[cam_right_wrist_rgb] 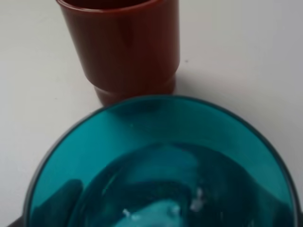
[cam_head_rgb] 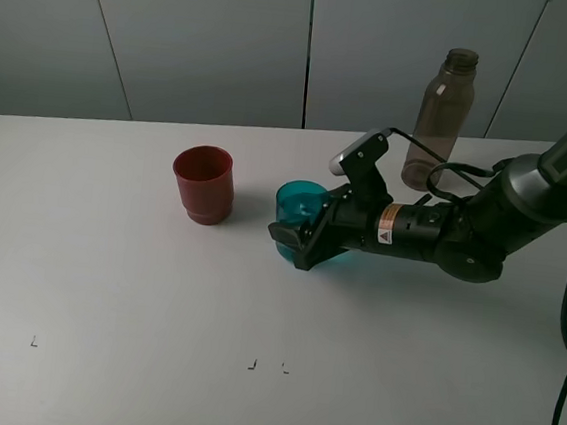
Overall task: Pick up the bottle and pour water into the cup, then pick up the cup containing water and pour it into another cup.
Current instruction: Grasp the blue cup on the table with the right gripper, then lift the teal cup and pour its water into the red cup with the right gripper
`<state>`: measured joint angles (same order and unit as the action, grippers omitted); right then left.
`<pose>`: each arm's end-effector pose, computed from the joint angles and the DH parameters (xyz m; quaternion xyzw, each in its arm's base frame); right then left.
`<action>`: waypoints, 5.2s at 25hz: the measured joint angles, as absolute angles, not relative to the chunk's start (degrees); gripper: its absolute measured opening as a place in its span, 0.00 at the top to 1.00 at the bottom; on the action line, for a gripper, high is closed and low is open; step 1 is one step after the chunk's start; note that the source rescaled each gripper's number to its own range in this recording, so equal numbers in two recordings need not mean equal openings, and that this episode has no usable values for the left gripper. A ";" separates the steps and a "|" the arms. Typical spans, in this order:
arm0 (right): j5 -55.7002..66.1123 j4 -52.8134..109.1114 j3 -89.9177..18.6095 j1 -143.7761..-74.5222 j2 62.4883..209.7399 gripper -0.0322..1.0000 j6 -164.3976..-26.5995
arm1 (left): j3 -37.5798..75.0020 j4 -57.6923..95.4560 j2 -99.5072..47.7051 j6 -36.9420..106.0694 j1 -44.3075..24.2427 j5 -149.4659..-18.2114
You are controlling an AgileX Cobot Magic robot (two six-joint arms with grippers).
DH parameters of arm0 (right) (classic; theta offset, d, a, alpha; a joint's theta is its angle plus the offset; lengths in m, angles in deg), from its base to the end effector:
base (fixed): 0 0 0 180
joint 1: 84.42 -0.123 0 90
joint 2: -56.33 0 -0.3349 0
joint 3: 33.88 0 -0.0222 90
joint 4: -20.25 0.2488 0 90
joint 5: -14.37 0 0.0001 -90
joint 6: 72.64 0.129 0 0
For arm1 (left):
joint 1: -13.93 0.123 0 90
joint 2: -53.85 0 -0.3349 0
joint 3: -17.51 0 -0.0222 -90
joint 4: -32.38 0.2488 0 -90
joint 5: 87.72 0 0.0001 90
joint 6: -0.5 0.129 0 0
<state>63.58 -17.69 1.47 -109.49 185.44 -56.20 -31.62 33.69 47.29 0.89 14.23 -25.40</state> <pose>0.3333 0.2222 0.0885 -0.3704 0.7730 0.2675 0.4402 -0.0259 0.0025 0.2592 0.0000 0.8572 0.0145 0.5149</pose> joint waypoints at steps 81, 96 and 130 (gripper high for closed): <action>19.03 -26.10 -37.92 -117.63 184.91 0.90 -40.75 | -31.62 33.69 47.29 0.50 14.23 -25.40; 19.40 -28.20 -42.28 -117.73 187.92 0.90 -40.35 | -31.62 33.69 47.29 0.50 14.23 -25.40; 18.90 -32.24 -42.61 -120.88 189.66 0.90 -45.38 | -31.62 33.69 47.29 0.50 14.23 -25.40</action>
<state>18.90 -32.24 -42.61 -120.88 189.66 -45.38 -31.62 33.69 47.29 0.50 14.23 -25.40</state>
